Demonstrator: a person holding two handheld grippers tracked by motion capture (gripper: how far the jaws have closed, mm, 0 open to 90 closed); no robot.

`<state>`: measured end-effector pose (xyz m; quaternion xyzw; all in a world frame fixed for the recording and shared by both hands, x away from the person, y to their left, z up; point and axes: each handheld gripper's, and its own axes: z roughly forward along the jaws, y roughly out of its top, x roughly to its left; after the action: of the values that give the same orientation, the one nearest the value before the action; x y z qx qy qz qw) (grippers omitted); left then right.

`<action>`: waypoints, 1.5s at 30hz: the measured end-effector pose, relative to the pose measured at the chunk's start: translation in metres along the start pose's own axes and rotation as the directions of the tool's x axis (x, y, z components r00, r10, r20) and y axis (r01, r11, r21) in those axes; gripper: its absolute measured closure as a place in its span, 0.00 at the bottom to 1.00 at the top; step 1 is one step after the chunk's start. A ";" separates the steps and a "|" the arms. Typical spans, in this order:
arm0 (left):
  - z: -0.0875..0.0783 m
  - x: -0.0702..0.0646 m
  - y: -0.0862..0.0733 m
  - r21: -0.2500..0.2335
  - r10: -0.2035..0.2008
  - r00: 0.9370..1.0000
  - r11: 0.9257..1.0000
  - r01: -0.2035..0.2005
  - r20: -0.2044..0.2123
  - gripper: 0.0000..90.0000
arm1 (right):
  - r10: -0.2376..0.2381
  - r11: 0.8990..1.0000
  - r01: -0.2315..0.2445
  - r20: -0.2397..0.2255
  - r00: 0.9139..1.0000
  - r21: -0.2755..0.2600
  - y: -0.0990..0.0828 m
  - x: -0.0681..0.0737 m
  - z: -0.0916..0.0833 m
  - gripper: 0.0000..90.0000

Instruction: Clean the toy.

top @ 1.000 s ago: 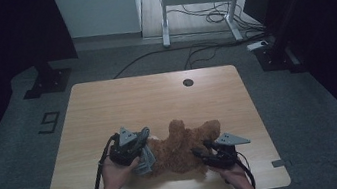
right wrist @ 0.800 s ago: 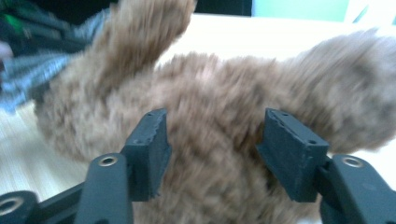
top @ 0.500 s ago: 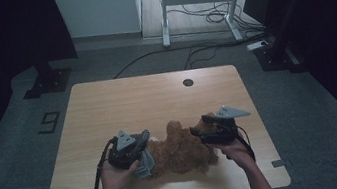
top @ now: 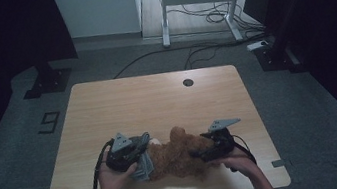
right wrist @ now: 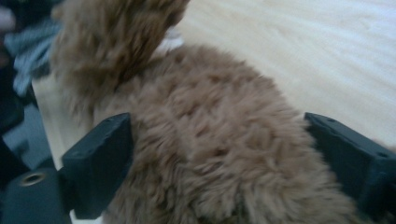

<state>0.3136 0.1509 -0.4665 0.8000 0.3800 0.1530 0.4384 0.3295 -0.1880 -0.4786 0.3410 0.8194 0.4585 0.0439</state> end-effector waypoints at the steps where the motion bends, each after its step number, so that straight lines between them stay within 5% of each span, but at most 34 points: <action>1: 0.000 0.000 0.000 -0.001 -0.002 1.000 1.000 0.002 0.002 0.87 | -0.027 0.999 0.026 0.020 0.999 0.018 -0.003 0.006 0.001 0.05; 5: -0.001 0.000 -0.003 -0.006 -0.011 1.000 1.000 0.011 0.009 0.87 | -0.129 0.990 0.121 0.118 0.985 0.072 -0.014 0.026 0.015 0.00; 10: 0.000 0.000 -0.003 -0.012 -0.008 1.000 1.000 0.008 0.004 0.87 | -0.157 0.987 0.149 0.205 0.966 0.057 -0.020 0.029 0.025 0.01; 26: 0.027 0.008 0.024 -0.012 -0.007 0.998 1.000 0.007 -0.061 0.87 | -0.112 0.987 0.145 0.378 0.919 -0.061 -0.022 0.014 0.043 0.11; 33: 0.046 0.020 0.042 0.006 -0.016 0.997 1.000 0.016 -0.079 0.87 | -0.070 0.984 0.131 0.416 0.907 -0.120 -0.016 0.003 0.053 0.15; 39: 0.041 0.020 0.041 0.021 -0.012 0.999 1.000 0.013 -0.042 0.87 | -0.057 0.984 0.117 0.381 0.923 -0.136 -0.018 0.004 0.046 0.19; 43: 0.026 0.020 0.039 0.018 -0.034 0.999 0.999 0.034 0.004 0.87 | -0.086 0.977 0.145 0.337 0.938 -0.155 -0.028 0.018 0.031 0.21; 45: 0.019 0.018 0.044 0.009 -0.031 0.999 0.999 0.031 0.016 0.87 | -0.108 0.974 0.167 0.329 0.938 -0.155 -0.033 0.024 0.026 0.22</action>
<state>0.3577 0.1385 -0.4426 0.7971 0.3894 0.1384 0.4403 0.3037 -0.1662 -0.5130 0.3467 0.7785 0.4657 0.2383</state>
